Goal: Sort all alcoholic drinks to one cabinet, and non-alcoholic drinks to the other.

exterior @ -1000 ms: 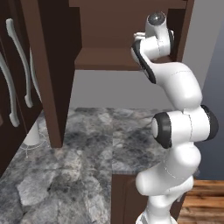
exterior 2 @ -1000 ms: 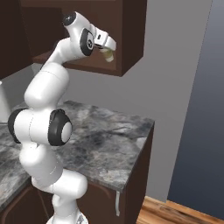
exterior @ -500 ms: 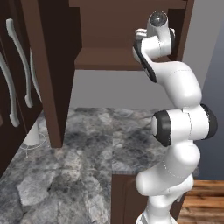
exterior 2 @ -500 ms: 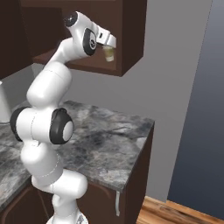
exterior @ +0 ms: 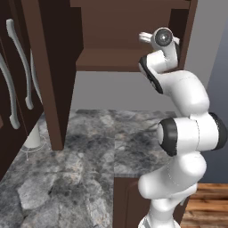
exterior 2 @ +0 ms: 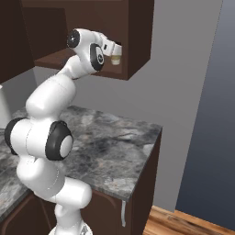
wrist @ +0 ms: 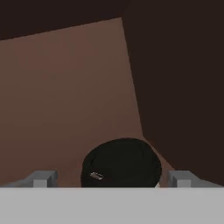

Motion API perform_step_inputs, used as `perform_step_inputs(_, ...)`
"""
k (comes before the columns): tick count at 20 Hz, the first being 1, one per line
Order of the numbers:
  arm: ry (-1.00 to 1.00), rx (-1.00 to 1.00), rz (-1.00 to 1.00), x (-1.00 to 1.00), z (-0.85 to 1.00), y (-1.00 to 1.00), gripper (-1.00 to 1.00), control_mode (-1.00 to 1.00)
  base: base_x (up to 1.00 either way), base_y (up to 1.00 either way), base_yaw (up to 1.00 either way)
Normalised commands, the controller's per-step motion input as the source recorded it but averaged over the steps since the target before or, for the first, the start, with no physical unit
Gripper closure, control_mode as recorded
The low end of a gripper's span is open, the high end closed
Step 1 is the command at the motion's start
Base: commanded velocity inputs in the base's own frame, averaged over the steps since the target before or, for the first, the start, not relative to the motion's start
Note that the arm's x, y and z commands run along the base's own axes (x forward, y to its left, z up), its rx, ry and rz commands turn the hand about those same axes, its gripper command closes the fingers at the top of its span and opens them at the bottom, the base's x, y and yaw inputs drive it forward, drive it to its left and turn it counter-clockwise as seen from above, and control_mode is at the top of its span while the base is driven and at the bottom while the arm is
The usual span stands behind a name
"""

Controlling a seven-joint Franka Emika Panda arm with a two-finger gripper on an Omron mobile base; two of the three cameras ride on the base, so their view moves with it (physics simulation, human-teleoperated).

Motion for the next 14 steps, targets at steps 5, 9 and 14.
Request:
perform_step_inputs(5,-0.09,0.00,0.00,-0.44,0.47,0.00,-1.00,-1.00,0.00,0.00,0.00)
perform_step_inputs(9,-0.01,0.00,0.00,-0.51,0.47,0.02,-1.00,-1.00,0.00,0.00,0.00)
perform_step_inputs(14,0.04,0.00,0.00,-0.62,0.18,0.03,-1.00,-1.00,0.00,0.00,0.00)
